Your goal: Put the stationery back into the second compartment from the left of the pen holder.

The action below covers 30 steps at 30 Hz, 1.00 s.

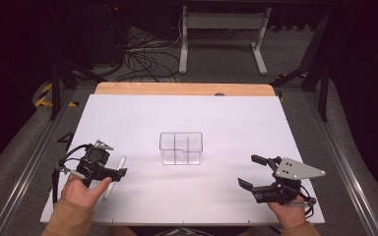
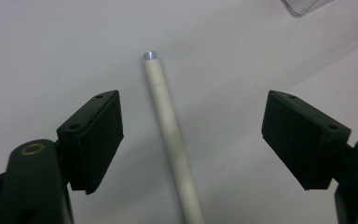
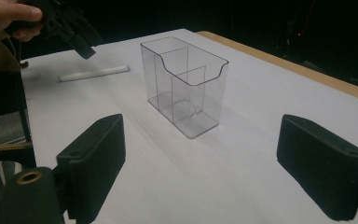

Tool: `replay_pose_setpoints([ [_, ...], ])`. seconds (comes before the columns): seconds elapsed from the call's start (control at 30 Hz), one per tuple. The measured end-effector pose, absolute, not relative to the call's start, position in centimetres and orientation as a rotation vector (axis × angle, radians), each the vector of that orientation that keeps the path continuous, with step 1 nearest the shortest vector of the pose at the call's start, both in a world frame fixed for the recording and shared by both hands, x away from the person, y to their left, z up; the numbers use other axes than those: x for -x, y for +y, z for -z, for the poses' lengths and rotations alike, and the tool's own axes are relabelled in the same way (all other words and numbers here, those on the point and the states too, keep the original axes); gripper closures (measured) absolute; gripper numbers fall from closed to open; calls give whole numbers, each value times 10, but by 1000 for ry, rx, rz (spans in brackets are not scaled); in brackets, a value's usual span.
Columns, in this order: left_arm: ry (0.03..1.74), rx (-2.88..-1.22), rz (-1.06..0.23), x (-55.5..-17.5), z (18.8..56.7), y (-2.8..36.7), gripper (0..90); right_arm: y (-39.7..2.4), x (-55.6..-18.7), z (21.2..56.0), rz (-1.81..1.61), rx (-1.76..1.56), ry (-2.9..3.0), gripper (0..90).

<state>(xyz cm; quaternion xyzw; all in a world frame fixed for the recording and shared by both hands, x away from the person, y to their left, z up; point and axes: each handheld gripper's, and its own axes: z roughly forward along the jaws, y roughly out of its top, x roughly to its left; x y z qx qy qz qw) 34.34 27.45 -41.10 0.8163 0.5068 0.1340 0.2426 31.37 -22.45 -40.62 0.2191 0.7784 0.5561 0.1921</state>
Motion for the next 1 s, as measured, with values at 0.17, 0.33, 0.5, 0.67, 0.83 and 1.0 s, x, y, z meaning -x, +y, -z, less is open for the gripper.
replay_pose_setpoints([
  [0.17, 1416, -2220, -361, -346, 416, 276, 283, -224, -314, 406, -1563, -613, 2186, 160],
  [0.33, 1449, -2226, -368, -350, 423, 276, 341, -224, -314, 407, -1556, -608, 2186, 161],
  [0.5, 1467, -2235, -324, -354, 430, 277, 407, -224, -313, 407, -1543, -608, 2184, 162],
  [0.67, 1499, -2227, -314, -358, 434, 277, 471, -224, -313, 407, -1542, -607, 2185, 162],
  [0.83, 1520, -2228, -291, -360, 437, 278, 523, -224, -313, 407, -1539, -599, 2188, 162],
  [1.0, 1548, -2239, -283, -362, 440, 276, 566, -223, -314, 408, -1535, -598, 2193, 163],
])
